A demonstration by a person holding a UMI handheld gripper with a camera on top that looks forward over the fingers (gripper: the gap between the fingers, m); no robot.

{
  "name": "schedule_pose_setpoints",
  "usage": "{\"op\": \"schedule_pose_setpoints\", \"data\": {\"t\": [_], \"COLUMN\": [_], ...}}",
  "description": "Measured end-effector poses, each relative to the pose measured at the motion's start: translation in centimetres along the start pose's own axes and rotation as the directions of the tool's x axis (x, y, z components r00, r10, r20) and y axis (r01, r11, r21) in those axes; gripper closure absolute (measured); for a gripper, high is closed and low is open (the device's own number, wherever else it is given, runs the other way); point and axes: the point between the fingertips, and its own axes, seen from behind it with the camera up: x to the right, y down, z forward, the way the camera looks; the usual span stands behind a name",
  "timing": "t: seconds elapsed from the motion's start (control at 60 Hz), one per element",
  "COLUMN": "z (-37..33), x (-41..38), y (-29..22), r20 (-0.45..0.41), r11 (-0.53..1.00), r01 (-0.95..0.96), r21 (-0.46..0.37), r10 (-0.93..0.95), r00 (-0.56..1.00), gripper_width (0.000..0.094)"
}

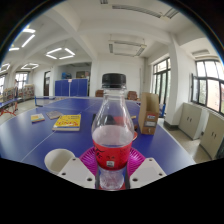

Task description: Pour water

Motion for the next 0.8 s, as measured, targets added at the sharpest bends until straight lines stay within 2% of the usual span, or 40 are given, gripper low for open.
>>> {"op": "schedule_pose_setpoints", "data": {"t": [0.1,0.117,0.2,0.25,0.3,0.367,0.4,0.433,0.5,0.583,0.8], "z": [0.5,0.5,-0.7,-0.6,0.9,-0.5,-0.9,-1.5,-2.1,-4.3,-17.2], "x": [-0.4,-0.4,0.2,0.4,0.2,0.8,1.0,1.2,1.4,1.9,-1.8], "y": [2.6,1.3,2.5,2.5,2.1,3.5,3.9,3.8,3.0,2.5,0.9], "r20": [0.005,0.0,-0.021,-0.026,-0.023,-0.03,-0.04,-0.051,-0.089,-0.121,-0.143], "r11": [0.999,1.0,1.0,0.999,0.998,0.996,0.994,0.993,0.991,0.987,0.97], "r01": [0.006,0.002,-0.031,-0.053,-0.06,-0.062,-0.066,-0.071,-0.068,-0.063,-0.082], "r21": [-0.05,0.006,-0.007,-0.01,-0.023,-0.065,-0.089,-0.095,-0.112,-0.147,-0.229], "r10": [-0.006,-0.002,0.031,0.053,0.059,0.06,0.063,0.066,0.058,0.045,0.05], "r00": [1.0,1.0,0.999,0.998,0.998,0.998,0.997,0.996,0.994,0.992,0.988], "gripper_width": [0.0593,0.0597,0.0588,0.0532,0.0446,0.0363,0.0253,0.0088,0.0112,0.0075,0.0087]}}
